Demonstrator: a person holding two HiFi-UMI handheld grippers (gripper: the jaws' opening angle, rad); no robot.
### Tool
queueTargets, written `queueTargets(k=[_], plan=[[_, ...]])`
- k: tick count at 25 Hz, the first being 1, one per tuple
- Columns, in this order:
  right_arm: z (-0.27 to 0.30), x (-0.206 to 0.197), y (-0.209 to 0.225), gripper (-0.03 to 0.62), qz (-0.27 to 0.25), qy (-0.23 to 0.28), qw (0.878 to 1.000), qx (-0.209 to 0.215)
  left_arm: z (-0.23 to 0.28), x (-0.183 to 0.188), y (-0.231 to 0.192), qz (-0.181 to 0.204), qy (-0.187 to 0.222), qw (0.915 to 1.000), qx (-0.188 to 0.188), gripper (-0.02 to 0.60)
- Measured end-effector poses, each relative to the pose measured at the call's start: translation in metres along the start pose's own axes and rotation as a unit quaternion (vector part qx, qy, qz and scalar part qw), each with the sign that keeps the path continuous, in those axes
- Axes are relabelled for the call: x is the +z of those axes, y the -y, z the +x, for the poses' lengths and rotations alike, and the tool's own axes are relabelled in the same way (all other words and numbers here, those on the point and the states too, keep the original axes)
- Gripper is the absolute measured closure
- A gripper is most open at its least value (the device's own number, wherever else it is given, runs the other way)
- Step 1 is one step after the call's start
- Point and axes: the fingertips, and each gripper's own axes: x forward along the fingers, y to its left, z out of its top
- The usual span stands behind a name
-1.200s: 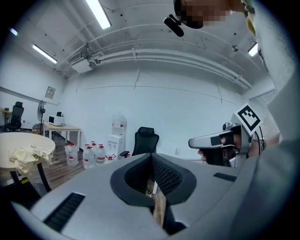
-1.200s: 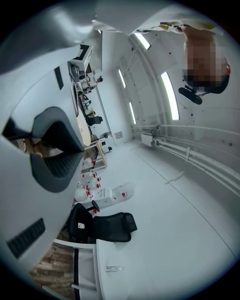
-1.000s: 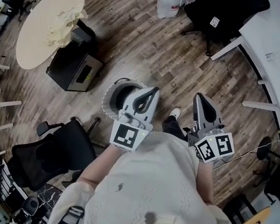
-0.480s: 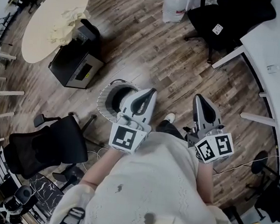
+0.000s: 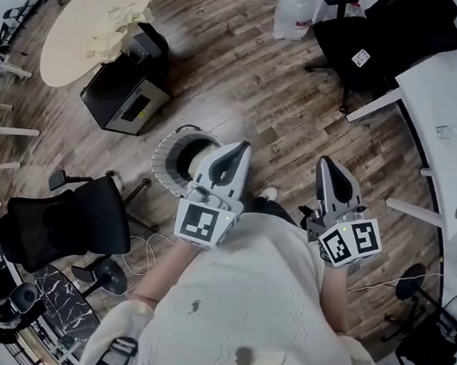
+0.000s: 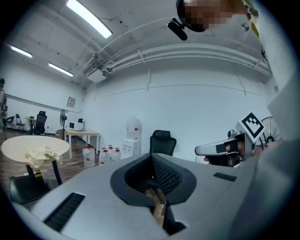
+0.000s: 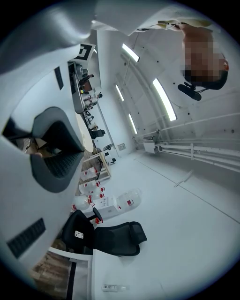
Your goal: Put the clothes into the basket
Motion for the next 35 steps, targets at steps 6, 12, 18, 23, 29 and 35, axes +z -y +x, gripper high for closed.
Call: queueTargets(k=[6,12,18,23,29,35], plan=[[0.026,0.004,0.011,0.586,-0.007,-0.013,1.0,0.007,0.014,0.008,-0.029,-0.01,0.013,0.9995,0.029,0.561],[0.077,0.013,0.019,0.586,-0.017,-0.028,0.999,0.022,0.044,0.013,-0.074,-0.022,0.014,0.9982,0.055,0.561],[0.159,0.031,0.04,0.588,-0.014,-0.037,0.999,0.031,0.096,0.021,-0.13,-0.027,0.019,0.9974,0.064,0.561],[0.226,0.048,0.048,0.586,-0.024,-0.056,0.996,0.059,0.142,0.033,-0.182,-0.03,0.018,0.9959,0.083,0.561],[0.289,0.061,0.061,0.586,-0.027,-0.072,0.994,0.073,0.178,0.047,-0.225,-0.037,0.036,0.9937,0.099,0.561],[0.344,0.067,0.045,0.586,-0.016,-0.073,0.992,0.105,0.179,0.05,-0.269,-0.036,0.039,0.9904,0.127,0.561]])
